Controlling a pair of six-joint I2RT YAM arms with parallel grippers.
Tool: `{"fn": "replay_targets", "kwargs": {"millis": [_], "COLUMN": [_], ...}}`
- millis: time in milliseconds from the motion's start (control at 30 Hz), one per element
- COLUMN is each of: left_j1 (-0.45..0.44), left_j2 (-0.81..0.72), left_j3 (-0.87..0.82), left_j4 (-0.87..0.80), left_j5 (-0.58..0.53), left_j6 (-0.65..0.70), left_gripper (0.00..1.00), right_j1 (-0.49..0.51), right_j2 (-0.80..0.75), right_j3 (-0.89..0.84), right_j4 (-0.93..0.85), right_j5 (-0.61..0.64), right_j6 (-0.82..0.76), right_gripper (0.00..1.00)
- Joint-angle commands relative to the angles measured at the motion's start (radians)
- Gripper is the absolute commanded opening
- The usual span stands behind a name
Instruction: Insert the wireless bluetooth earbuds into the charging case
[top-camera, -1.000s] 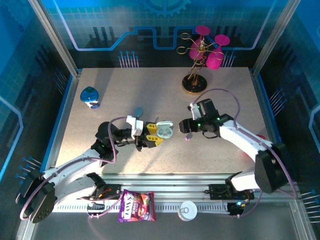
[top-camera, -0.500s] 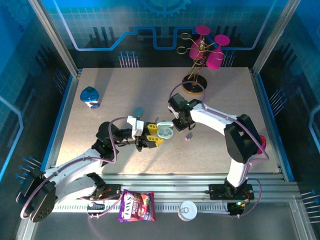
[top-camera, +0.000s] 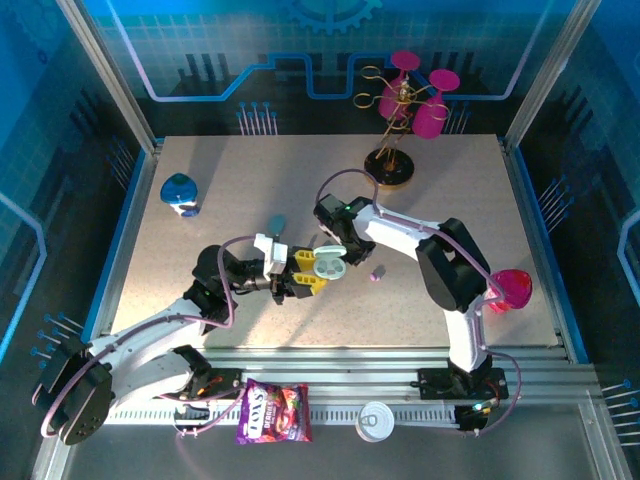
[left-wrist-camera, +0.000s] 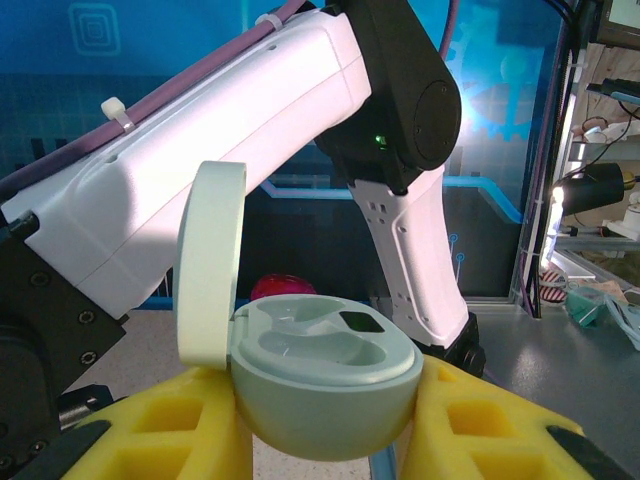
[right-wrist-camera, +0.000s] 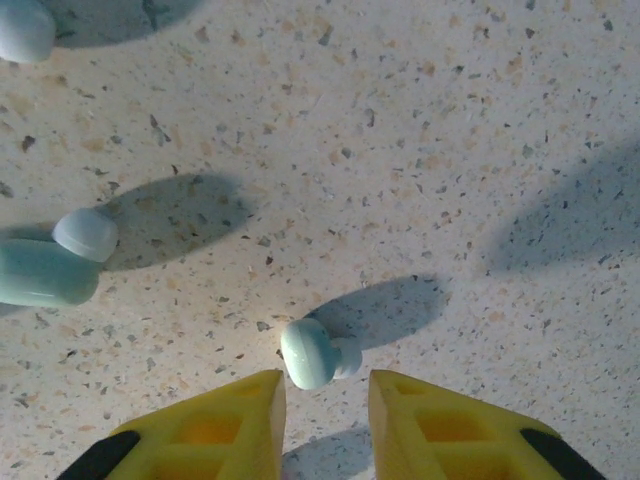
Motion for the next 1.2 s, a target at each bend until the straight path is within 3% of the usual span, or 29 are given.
{"fn": "replay_targets", "kwargs": {"millis": [0, 1167], "left_j1": [-0.006, -0.006], "left_j2": [-0.022, -0.009], "left_j3": [-0.012, -0.018], "left_j4": [0.016, 0.026], "left_j5": [0.008, 0.001], "left_j6": [0.027, 0.02], "left_gripper": [0.22, 0.23], "right_j1": [0.022, 0.036], "right_j2": [0.029, 0.136], "right_j3": [0.032, 0.07], "right_j4": [-0.056, -0.068], "right_j5": [0.011, 0.056], "right_j6": [-0.02, -0.035], "right_gripper": [0.26, 0.21]}}
